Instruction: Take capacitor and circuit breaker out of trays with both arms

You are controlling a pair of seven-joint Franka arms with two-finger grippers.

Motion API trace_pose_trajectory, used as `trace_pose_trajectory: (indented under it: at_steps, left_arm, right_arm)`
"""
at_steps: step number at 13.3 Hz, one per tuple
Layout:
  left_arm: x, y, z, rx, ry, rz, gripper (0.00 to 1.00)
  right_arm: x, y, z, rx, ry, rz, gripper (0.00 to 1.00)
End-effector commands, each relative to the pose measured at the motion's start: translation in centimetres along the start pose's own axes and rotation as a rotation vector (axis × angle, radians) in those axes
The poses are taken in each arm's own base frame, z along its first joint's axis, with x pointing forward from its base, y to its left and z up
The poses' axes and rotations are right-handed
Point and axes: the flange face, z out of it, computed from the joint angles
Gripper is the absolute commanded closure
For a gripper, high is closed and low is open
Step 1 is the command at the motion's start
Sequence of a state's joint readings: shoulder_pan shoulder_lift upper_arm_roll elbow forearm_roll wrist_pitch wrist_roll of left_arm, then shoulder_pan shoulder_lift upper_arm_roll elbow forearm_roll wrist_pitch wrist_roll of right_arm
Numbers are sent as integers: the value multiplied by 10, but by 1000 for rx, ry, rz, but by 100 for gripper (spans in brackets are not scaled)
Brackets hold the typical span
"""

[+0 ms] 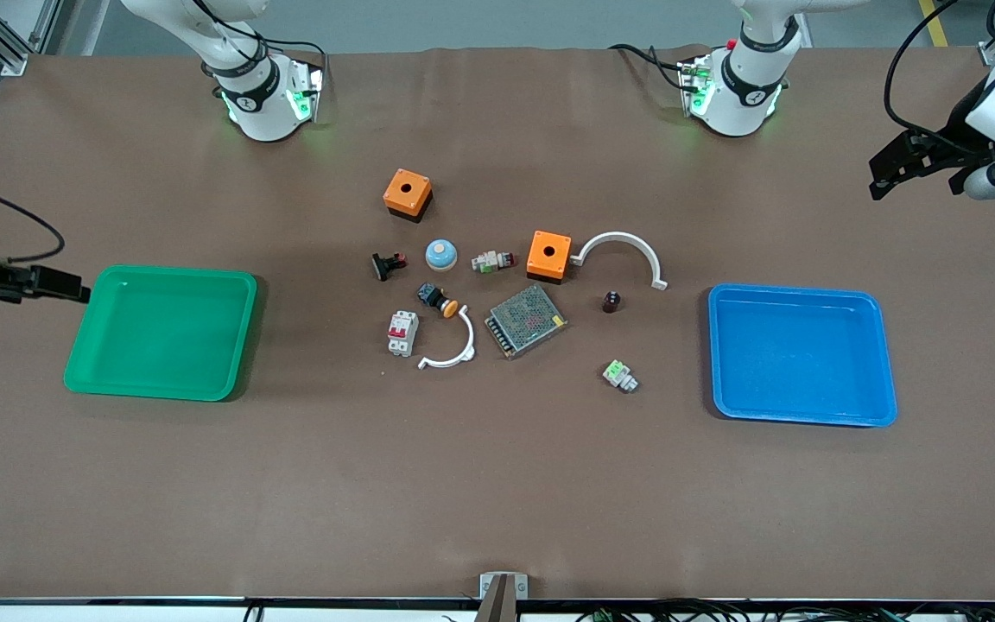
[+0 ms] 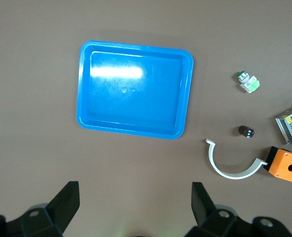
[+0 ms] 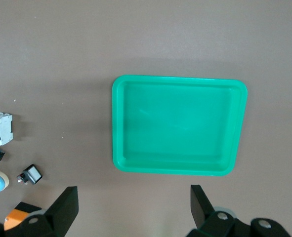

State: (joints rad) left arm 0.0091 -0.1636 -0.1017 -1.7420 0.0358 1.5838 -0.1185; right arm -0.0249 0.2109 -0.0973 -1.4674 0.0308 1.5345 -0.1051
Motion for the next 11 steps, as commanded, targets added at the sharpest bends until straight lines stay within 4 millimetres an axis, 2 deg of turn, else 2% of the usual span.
trace_pose_trajectory:
  at_steps: [1, 8, 11]
  left_arm:
    - [0, 6, 2, 26, 14, 16, 0]
    - [-2, 6, -7, 23, 40, 26, 0]
    - [-2, 6, -6, 7, 36, 24, 0]
  right_arm:
    - [-25, -1, -6, -7, 8, -31, 0]
    - [-60, -4, -24, -14, 41, -71, 0]
    - [-69, -7, -31, -25, 52, -97, 0]
